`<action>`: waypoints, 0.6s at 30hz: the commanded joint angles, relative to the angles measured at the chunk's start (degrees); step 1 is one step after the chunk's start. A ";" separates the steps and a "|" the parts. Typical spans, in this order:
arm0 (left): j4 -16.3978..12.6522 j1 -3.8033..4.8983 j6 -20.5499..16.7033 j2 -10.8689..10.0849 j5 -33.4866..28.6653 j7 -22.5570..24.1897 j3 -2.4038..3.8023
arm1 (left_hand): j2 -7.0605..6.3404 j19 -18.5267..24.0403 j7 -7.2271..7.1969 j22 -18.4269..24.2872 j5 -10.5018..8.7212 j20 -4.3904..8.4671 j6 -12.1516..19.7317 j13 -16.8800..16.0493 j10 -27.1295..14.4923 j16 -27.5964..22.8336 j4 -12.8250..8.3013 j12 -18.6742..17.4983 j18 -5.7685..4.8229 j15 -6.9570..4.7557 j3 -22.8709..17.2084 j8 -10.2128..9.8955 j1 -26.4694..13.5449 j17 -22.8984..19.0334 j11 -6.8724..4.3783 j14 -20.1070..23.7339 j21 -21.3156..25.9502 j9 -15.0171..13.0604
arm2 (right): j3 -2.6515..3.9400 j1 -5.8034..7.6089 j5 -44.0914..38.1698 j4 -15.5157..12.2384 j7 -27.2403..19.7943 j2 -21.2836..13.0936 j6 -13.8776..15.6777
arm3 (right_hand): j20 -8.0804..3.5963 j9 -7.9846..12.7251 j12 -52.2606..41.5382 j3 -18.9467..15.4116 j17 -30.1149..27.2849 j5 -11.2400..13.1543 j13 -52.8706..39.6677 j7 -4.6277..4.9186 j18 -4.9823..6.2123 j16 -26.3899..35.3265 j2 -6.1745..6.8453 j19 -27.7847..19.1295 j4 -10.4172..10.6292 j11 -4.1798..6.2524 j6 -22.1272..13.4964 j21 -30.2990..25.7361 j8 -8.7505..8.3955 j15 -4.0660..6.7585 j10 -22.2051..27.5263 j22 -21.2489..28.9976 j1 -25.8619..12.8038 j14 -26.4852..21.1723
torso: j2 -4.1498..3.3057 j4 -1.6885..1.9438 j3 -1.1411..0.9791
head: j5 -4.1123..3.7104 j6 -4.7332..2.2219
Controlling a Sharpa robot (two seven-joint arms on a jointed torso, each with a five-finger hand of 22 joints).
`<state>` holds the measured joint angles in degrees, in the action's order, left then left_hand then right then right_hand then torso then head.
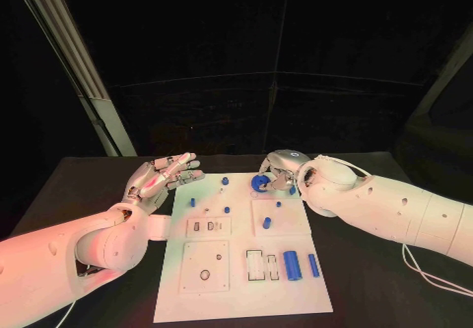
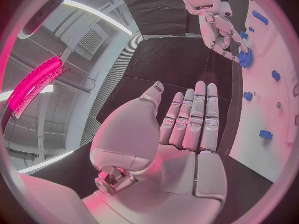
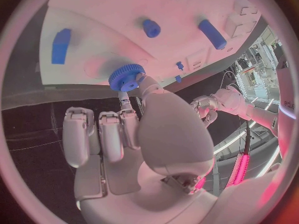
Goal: Assemble the parts on the task board
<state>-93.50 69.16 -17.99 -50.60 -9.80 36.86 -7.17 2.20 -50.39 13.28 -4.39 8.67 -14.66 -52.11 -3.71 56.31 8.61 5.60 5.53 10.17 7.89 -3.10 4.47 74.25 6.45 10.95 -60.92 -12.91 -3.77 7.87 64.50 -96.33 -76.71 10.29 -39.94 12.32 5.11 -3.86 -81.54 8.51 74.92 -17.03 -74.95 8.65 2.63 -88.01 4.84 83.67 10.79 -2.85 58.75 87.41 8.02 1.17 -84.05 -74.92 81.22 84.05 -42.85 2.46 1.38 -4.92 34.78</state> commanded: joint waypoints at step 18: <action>0.07 0.08 1.29 0.38 0.13 -0.23 0.03 | 0.48 -0.28 0.96 0.09 -0.14 -0.10 0.39 0.07 -0.34 -0.42 -0.41 -0.28 0.38 0.50 -0.11 -0.27 0.13 0.05 0.22 -0.03 0.37 0.06 | -0.03 0.06 -1.71 -1.03 2.97 7.82 6.13 | -0.03 0.07 0.39 1.67 10.74 -3.37 -6.36 -1.25 -1.30 -0.18 0.72 2.23 0.76 0.36 1.31 0.59 -0.87 0.21 -0.97 -9.32 -1.89 4.97 | -0.13 0.32 0.09 | 1.19 0.36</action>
<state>-93.40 69.16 -17.66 -50.31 -9.80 36.53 -7.18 2.20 -50.39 13.28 -4.39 8.67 -14.66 -52.11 -3.71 56.29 8.38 5.44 5.53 10.16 7.89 -3.26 4.48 74.25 6.43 10.97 -60.92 -12.91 -3.77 7.83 64.45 -97.30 -78.07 12.31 -32.33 17.57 5.11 -3.68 -81.54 9.85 74.91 -20.12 -74.94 8.50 1.73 -88.00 5.62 83.67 11.45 -2.86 59.06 87.65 7.08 1.15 -84.04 -74.91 79.96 84.05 -42.95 2.74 1.46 -3.75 35.06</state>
